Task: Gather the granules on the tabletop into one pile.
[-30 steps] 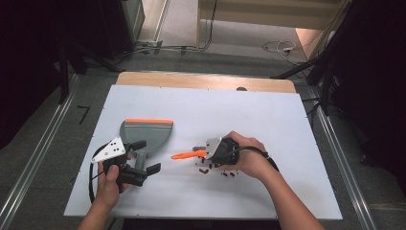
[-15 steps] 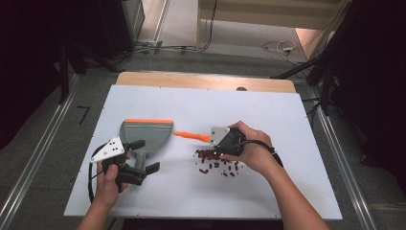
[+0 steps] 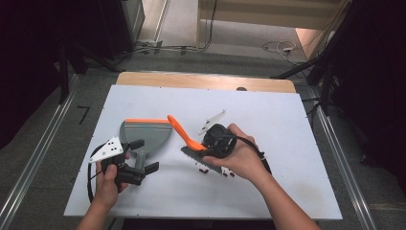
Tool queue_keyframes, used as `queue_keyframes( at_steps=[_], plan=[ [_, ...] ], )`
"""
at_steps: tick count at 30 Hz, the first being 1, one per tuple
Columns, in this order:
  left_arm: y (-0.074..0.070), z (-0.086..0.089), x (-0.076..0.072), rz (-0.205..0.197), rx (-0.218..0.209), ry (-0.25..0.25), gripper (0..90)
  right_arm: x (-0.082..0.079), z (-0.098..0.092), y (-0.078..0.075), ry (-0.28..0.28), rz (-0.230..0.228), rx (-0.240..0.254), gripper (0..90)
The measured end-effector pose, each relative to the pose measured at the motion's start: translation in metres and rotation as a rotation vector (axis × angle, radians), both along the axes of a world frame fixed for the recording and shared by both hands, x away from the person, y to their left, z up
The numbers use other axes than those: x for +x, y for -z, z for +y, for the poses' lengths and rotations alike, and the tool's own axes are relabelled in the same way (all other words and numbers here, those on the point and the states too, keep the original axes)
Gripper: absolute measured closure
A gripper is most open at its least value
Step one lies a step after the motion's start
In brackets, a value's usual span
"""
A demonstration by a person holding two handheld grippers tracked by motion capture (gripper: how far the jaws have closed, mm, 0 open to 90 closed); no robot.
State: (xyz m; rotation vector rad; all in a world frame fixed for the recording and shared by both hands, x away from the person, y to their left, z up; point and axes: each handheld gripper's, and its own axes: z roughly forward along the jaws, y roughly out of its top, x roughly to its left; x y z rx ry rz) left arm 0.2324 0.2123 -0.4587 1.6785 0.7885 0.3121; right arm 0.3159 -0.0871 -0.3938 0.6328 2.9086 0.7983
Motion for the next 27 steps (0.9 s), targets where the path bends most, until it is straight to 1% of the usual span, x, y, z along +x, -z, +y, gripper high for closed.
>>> queue_keyframes(
  at_steps=[3, 4, 7, 8, 9, 10, 11, 13, 14, 15, 16, 17, 18, 21, 23, 24, 27],
  plan=[
    [0.0, 0.001, 0.0, 0.0, 0.0, 0.0, 0.0, 0.002, 0.006, 0.008, 0.02, 0.065, 0.0, 68.9],
    [0.0, 0.001, 0.0, 0.0, 0.001, 0.001, 0.0, 0.003, 0.008, 0.011, 0.027, 0.093, 0.01, 68.9],
    [0.0, 0.001, 0.0, 0.001, 0.005, 0.002, 0.0, 0.006, 0.013, 0.023, 0.06, 0.211, 0.062, 68.9],
    [0.0, 0.0, 0.0, 0.002, 0.004, 0.002, 0.0, 0.006, 0.014, 0.026, 0.068, 0.226, 0.071, 68.9],
    [0.0, 0.0, 0.0, 0.002, 0.003, 0.003, 0.0, 0.006, 0.016, 0.031, 0.089, 0.237, 0.067, 68.9],
    [0.0, 0.0, 0.0, 0.003, 0.004, 0.003, 0.0, 0.008, 0.017, 0.037, 0.102, 0.233, 0.057, 68.9],
    [0.0, 0.0, 0.0, 0.002, 0.004, 0.003, 0.0, 0.01, 0.017, 0.042, 0.12, 0.228, 0.061, 68.9],
    [0.0, 0.0, 0.0, 0.003, 0.004, 0.003, 0.0, 0.015, 0.014, 0.047, 0.165, 0.228, 0.07, 69.0],
    [0.0, 0.0, 0.0, 0.003, 0.004, 0.003, 0.0, 0.018, 0.012, 0.049, 0.186, 0.217, 0.075, 69.0],
    [0.0, 0.0, 0.0, 0.003, 0.002, 0.003, 0.0, 0.021, 0.01, 0.051, 0.202, 0.224, 0.082, 69.0],
    [0.0, 0.0, 0.001, 0.003, 0.002, 0.003, 0.0, 0.023, 0.007, 0.052, 0.212, 0.226, 0.084, 68.9],
    [0.0, -0.001, 0.001, 0.004, 0.002, 0.004, 0.0, 0.025, 0.005, 0.054, 0.219, 0.213, 0.077, 68.8],
    [0.001, -0.001, 0.001, 0.003, 0.003, 0.006, 0.0, 0.027, 0.003, 0.056, 0.227, 0.222, 0.086, 68.7],
    [0.001, -0.002, 0.001, 0.003, 0.005, 0.005, 0.0, 0.031, -0.002, 0.058, 0.25, 0.224, 0.078, 68.5],
    [0.0, -0.002, 0.0, 0.003, 0.006, 0.005, 0.0, 0.034, -0.006, 0.059, 0.28, 0.233, 0.074, 68.3],
    [0.0, -0.002, 0.0, 0.002, 0.006, 0.005, 0.0, 0.035, -0.007, 0.06, 0.284, 0.236, 0.08, 68.2],
    [0.0, -0.001, 0.0, 0.002, 0.007, 0.005, 0.0, 0.038, -0.012, 0.062, 0.308, 0.237, 0.075, 67.9]
  ],
)
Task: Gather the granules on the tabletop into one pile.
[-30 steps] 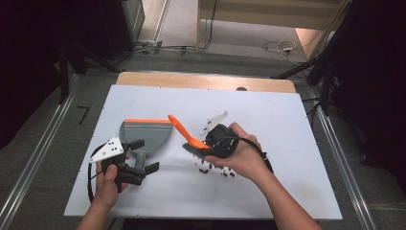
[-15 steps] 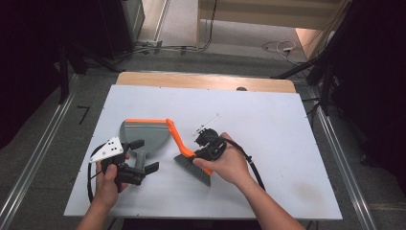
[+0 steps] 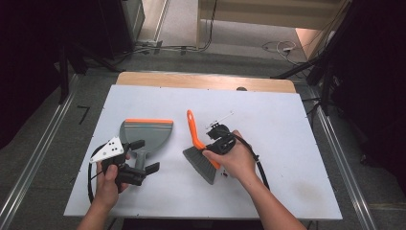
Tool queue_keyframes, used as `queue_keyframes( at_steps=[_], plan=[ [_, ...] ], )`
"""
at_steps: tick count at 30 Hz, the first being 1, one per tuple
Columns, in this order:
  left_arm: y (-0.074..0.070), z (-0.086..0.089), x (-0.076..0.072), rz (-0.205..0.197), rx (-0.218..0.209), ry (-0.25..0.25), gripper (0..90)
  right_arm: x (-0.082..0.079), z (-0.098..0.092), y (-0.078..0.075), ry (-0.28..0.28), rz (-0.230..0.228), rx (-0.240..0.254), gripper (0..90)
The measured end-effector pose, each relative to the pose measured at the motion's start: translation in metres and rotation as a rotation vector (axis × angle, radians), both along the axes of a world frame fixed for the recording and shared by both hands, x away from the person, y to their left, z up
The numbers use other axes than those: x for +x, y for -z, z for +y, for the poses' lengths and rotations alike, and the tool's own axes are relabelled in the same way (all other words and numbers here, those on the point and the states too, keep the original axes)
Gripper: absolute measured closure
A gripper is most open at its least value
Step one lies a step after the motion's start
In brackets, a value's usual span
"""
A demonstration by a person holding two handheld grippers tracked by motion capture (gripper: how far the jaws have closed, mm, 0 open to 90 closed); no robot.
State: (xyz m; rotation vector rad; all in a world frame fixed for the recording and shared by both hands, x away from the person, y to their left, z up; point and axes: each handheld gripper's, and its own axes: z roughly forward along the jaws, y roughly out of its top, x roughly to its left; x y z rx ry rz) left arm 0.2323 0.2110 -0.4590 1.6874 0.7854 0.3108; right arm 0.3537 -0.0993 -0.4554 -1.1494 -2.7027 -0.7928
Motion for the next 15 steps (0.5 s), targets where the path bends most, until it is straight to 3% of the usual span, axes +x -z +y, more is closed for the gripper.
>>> queue_keyframes(
  at_steps=[15],
  plan=[
    [0.0, -0.001, 0.0, 0.001, 0.001, 0.002, 0.0, 0.009, -0.034, -0.001, 0.104, -0.004, -0.024, 67.5]
  ],
)
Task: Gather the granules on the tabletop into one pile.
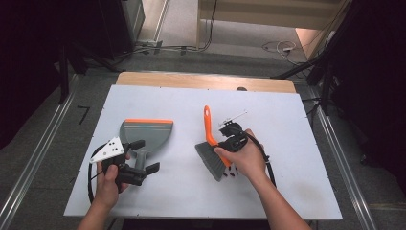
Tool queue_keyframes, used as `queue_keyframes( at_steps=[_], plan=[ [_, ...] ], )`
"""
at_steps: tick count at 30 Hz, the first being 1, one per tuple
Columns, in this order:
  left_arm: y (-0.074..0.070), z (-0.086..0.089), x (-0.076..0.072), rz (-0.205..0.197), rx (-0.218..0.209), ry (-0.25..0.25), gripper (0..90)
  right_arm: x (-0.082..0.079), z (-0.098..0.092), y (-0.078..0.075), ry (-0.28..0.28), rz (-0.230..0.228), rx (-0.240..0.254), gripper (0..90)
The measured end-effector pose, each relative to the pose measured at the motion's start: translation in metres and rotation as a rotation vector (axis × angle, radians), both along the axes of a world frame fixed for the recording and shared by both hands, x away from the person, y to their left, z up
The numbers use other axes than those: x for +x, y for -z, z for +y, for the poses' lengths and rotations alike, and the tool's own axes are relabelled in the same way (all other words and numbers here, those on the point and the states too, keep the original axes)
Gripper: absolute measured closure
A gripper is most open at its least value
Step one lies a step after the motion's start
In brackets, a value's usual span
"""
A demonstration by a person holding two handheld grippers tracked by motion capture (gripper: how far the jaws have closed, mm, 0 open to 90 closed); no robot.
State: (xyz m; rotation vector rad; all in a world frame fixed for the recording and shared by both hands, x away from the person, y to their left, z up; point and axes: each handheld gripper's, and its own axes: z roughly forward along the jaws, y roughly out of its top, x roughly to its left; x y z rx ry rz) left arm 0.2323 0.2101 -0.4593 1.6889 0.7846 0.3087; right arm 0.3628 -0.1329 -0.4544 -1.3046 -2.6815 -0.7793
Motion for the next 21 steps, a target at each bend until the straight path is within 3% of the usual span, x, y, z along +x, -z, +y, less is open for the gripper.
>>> queue_keyframes(
  at_steps=[21],
  plan=[
    [0.0, -0.001, 0.0, 0.002, 0.001, 0.002, 0.0, 0.01, -0.04, -0.001, 0.1, 0.01, -0.006, 67.3]
  ],
)
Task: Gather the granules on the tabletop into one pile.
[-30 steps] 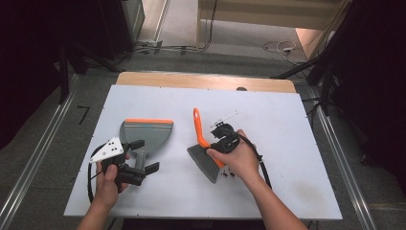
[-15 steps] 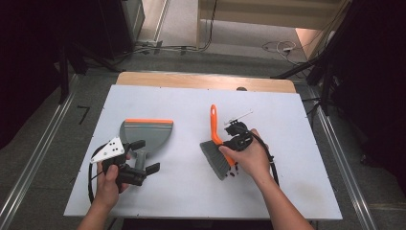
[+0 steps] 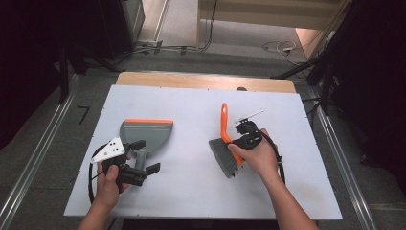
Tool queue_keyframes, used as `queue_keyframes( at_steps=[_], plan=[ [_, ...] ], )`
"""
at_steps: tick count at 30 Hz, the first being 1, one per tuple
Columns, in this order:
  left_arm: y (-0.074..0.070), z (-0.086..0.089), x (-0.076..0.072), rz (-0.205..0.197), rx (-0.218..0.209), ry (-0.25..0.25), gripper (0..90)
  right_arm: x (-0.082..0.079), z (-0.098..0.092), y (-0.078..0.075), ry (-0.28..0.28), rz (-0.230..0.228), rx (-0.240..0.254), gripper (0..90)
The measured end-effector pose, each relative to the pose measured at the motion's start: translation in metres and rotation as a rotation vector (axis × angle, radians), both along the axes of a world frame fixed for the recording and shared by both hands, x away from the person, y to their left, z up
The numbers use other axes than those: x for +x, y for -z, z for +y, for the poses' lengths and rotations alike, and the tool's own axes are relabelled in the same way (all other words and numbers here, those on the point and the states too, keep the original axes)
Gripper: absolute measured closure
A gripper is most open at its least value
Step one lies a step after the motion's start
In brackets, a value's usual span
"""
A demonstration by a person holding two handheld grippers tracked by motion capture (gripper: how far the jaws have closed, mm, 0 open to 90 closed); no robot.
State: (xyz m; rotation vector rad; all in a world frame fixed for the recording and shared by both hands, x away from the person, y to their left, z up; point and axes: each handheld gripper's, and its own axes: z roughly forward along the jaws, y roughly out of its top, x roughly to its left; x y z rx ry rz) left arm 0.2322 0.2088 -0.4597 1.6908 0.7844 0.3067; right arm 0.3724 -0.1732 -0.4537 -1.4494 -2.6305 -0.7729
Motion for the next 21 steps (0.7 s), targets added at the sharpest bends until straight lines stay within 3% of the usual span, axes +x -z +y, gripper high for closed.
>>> queue_keyframes(
  at_steps=[6, 12, 17, 21],
  plan=[
    [0.0, 0.0, 0.0, -0.001, -0.002, -0.001, 0.0, 0.003, -0.007, 0.0, 0.009, 0.0, 0.012, 67.3],
    [0.0, 0.0, 0.001, 0.002, -0.001, -0.001, 0.0, 0.002, -0.012, -0.009, -0.035, -0.006, 0.108, 68.1],
    [0.0, 0.001, 0.001, 0.0, -0.003, -0.003, 0.0, -0.005, -0.016, -0.034, -0.12, -0.069, 0.14, 68.2],
    [0.0, 0.0, 0.001, 0.004, -0.003, -0.005, 0.0, -0.016, -0.021, -0.056, -0.223, -0.153, 0.075, 68.2]
  ],
)
